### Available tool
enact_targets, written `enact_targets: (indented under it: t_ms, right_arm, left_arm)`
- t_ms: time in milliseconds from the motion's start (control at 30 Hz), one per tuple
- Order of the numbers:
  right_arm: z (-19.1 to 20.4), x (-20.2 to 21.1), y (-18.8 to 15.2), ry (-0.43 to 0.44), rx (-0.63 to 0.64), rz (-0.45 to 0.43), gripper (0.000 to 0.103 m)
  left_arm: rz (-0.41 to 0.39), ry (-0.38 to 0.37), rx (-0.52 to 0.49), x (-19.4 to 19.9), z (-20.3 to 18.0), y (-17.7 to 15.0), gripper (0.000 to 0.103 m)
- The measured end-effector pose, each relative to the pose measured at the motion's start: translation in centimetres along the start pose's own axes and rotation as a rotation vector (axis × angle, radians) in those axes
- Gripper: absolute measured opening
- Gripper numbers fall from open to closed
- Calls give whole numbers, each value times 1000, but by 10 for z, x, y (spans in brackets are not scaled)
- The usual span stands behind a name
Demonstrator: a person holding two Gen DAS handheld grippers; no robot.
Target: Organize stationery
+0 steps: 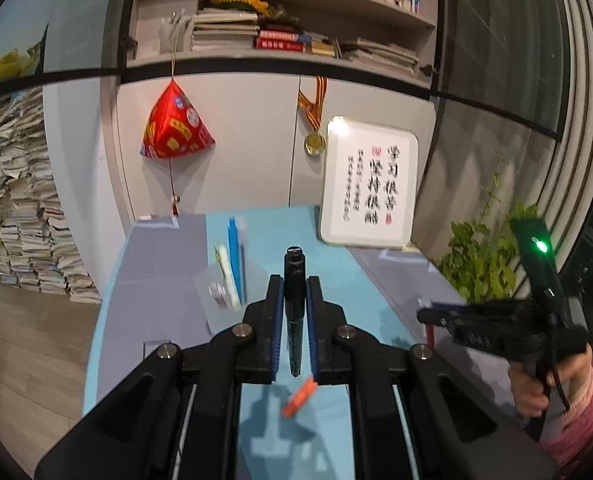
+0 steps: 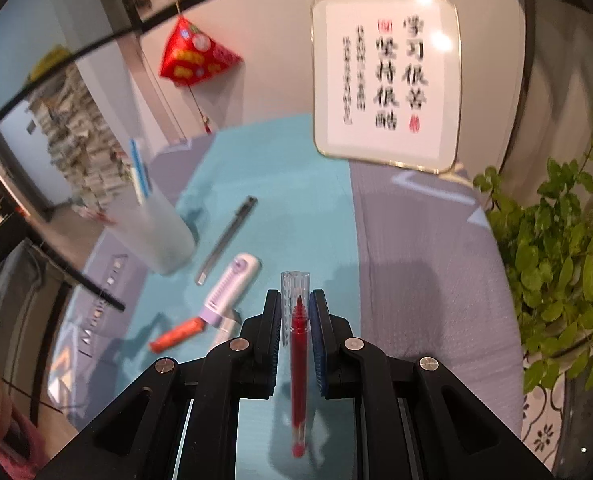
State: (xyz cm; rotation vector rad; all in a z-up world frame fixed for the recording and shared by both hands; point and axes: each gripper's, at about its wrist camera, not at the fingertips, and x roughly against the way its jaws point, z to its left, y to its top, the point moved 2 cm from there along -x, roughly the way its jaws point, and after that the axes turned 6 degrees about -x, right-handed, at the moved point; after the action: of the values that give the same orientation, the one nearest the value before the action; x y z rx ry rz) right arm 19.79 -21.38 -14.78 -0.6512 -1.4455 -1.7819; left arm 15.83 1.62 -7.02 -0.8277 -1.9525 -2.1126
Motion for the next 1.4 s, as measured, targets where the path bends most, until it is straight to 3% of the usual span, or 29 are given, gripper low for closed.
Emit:
enact_targets:
  t_ms: [133,300,367,533,733,833,900,967,1033,1233,1400]
  right_arm:
    - [8,12,0,14,17,-40,15]
    - [14,20,-1,16,29,-67,15]
    - [14,23,0,13,32,-78,15]
    - [15,27,2,3,35,-91,15]
    - [12,25,1,-11,28,-83,14]
    - [12,24,2,-14,27,-80,14]
    - [11,24,2,-12,26,-81,14]
    - [12,24,2,-11,25,-81,14]
    - [13,23,3,-10,24,-79,14]
    - [26,22,1,1,37,-72,14]
    - [35,31,-5,9,55,-88,14]
  left_arm:
    - [-45,29,13,0,10,23,9]
    - [-83,125,10,-11,30,48,9]
    - [-83,160,21,-19,41,50,9]
    - [-39,158,104,-35,67,47,9]
    - [3,114,131,-22,74,11,10]
    - [90,73,123,-19,70,-26,10]
    - [167,5,131,-18,62,-58,11]
    - [240,-60,134,-18,48,-89,24]
    - [275,-80,99,-16,32,-111,34]
    - [309,-148,20,-16,-3,-140,36]
    - [333,-105,-10,-25,-8,-145,34]
